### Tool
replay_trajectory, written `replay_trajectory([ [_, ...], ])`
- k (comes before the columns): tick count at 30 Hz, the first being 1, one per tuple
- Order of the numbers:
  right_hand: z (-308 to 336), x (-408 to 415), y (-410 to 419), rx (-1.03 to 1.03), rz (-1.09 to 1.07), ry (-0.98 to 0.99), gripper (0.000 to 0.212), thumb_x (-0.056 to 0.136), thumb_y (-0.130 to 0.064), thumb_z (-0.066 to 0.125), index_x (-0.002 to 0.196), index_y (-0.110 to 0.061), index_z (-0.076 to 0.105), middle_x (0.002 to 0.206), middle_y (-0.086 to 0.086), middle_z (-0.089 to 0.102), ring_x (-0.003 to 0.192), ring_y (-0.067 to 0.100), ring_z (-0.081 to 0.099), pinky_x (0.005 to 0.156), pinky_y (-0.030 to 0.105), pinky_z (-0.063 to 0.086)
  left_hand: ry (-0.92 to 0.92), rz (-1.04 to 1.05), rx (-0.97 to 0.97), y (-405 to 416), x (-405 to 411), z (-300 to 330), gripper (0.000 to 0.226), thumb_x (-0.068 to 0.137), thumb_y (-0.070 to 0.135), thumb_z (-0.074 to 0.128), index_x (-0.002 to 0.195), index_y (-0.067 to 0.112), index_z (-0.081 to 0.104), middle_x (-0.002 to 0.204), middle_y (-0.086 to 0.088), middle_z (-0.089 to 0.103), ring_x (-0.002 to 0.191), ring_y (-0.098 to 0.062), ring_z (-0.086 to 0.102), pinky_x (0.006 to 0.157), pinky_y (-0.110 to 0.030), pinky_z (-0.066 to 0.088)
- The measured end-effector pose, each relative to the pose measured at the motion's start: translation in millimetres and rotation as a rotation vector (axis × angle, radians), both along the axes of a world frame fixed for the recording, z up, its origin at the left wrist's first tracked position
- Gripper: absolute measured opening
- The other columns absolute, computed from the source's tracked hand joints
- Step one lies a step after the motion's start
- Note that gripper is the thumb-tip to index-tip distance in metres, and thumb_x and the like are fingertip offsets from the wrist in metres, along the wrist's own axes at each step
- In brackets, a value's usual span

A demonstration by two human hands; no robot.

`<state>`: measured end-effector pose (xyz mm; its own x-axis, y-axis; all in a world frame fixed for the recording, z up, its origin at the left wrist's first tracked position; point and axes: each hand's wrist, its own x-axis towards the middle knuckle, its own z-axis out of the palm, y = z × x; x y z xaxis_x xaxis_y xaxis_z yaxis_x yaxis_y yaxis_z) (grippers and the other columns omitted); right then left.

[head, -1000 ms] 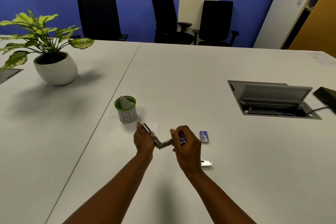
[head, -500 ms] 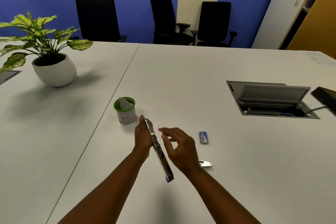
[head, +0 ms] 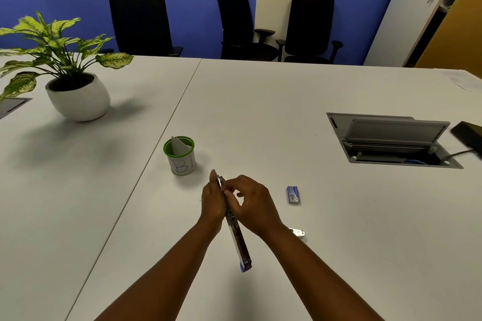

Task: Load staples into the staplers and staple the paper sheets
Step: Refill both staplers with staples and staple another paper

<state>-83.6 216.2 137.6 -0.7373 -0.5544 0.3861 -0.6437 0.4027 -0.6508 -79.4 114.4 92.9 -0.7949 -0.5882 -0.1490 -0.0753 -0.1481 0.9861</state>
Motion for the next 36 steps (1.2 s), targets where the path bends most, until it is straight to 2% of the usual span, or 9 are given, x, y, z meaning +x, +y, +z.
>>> replay_trajectory([
  [3,-5,4,2,0.023,-0.015,-0.028,0.016,0.088,-0.014,0.053,0.096,-0.006,0.064,0.090,0.010,0.063,0.082,0.020,0.058,0.075,0.037,0.051,-0.024,0.007,0.011,3,1,-3,0.056,0.099,0.042,0.024,0.054,0.016,0.046,0.036,0.010,0.051,0.038,0.004,0.051,0.039,-0.009,0.040],
  [7,-7,8,3,0.012,-0.033,-0.041,0.012,0.084,-0.018,0.057,0.088,-0.007,0.061,0.088,0.007,0.059,0.081,0.018,0.055,0.072,0.033,0.050,-0.035,0.012,0.065,7,4,-7,0.055,0.099,0.041,0.024,0.055,0.015,0.043,0.037,0.008,0.050,0.037,0.000,0.048,0.045,-0.019,0.039],
  [13,-5,9,3,-0.081,-0.055,-0.089,0.008,0.082,-0.017,0.063,0.079,-0.011,0.059,0.074,0.003,0.063,0.068,0.014,0.057,0.062,0.025,0.049,-0.096,0.066,0.099,-1,1,0,0.051,0.098,0.045,0.024,0.058,0.017,0.039,0.055,-0.001,0.040,0.053,-0.012,0.041,0.053,-0.025,0.034],
  [16,-8,14,4,-0.156,-0.067,-0.125,0.008,0.082,-0.014,0.064,0.089,-0.010,0.064,0.079,0.004,0.068,0.068,0.012,0.062,0.062,0.015,0.051,-0.099,0.076,0.104,-5,-1,1,0.050,0.098,0.045,0.024,0.059,0.018,0.041,0.055,0.001,0.041,0.052,-0.011,0.041,0.052,-0.024,0.034],
  [19,-13,19,6,-0.195,-0.083,-0.094,0.006,0.080,-0.010,0.065,0.085,-0.007,0.069,0.081,0.007,0.069,0.070,0.007,0.062,0.062,0.012,0.052,-0.083,0.082,0.120,-7,-2,1,0.050,0.098,0.045,0.024,0.060,0.017,0.041,0.053,0.001,0.041,0.049,-0.012,0.040,0.049,-0.023,0.032],
  [24,-23,33,9,-0.259,-0.117,-0.047,0.005,0.074,-0.005,0.069,0.071,-0.008,0.065,0.069,0.005,0.065,0.070,0.008,0.056,0.058,0.017,0.052,-0.023,0.102,0.248,-14,-4,5,0.051,0.099,0.044,0.024,0.058,0.018,0.042,0.032,0.010,0.042,0.029,-0.002,0.040,0.033,-0.011,0.030],
  [29,-24,36,9,-0.250,-0.111,-0.052,0.004,0.075,-0.007,0.068,0.072,-0.008,0.065,0.070,0.001,0.065,0.071,0.004,0.055,0.058,0.013,0.049,-0.005,0.068,0.214,-16,-3,6,0.052,0.098,0.045,0.024,0.057,0.018,0.041,0.032,0.010,0.040,0.028,-0.001,0.038,0.031,-0.011,0.029],
  [32,-21,34,9,-0.329,-0.139,-0.192,0.004,0.078,-0.013,0.064,0.076,-0.011,0.065,0.072,-0.010,0.062,0.069,0.000,0.058,0.057,0.011,0.047,0.005,0.044,0.157,-17,-3,9,0.052,0.098,0.046,0.025,0.058,0.018,0.042,0.033,0.010,0.042,0.029,0.000,0.041,0.032,-0.011,0.032],
  [36,-15,28,10,-0.415,-0.214,-0.339,0.009,0.084,-0.009,0.063,0.082,-0.017,0.066,0.075,-0.010,0.066,0.072,0.005,0.063,0.063,0.015,0.051,0.094,-0.045,-0.008,-15,-4,19,0.052,0.098,0.043,0.023,0.055,0.019,0.040,0.042,0.007,0.038,0.037,-0.003,0.036,0.037,-0.014,0.032],
])
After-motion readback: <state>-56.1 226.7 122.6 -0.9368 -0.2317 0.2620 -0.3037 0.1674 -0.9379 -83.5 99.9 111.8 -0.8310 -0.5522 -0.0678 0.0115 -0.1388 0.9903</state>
